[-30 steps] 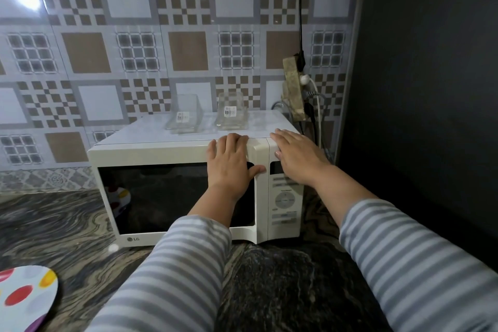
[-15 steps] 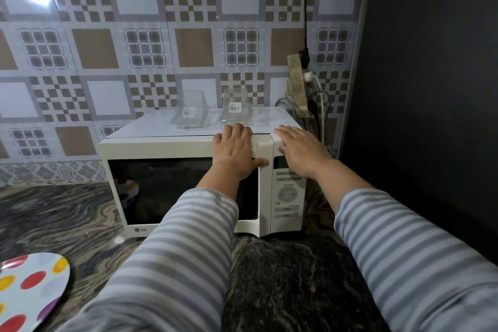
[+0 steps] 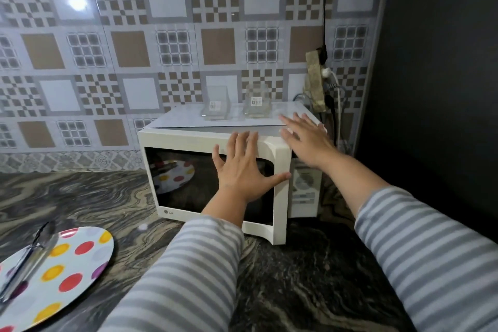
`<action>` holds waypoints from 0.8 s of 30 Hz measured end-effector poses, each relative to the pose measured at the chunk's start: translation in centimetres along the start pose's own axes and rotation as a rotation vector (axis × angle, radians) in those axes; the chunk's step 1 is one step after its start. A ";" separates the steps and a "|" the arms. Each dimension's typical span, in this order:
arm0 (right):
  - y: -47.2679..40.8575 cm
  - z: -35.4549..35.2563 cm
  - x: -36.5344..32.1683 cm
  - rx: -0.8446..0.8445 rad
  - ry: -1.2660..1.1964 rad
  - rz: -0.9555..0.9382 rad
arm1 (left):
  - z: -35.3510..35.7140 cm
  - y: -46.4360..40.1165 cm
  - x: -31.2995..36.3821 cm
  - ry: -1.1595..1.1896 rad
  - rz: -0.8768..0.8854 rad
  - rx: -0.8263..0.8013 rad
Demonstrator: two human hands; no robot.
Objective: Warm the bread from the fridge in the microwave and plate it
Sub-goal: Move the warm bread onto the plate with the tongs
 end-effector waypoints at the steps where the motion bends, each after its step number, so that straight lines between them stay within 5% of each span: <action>1: 0.7 0.6 -0.3 -0.037 0.027 0.017 | 0.1 0.5 -0.1 -0.003 -0.030 -0.011; 11: 8.6 1.7 -6.5 -0.054 0.127 0.139 | -3.0 6.4 -2.2 -0.007 -0.079 -0.024; 24: 18.2 7.1 -23.3 0.004 0.210 0.045 | -9.7 16.3 -16.3 -0.126 0.169 -0.165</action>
Point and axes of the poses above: each hand's wrist, its own y-axis away from the middle knuckle, its own z-axis out of the palm, x = y × z, the point moved 8 cm from there along -y, towards the middle knuckle, and after that the axes turned 13 degrees about -y, right-handed, at the moved point
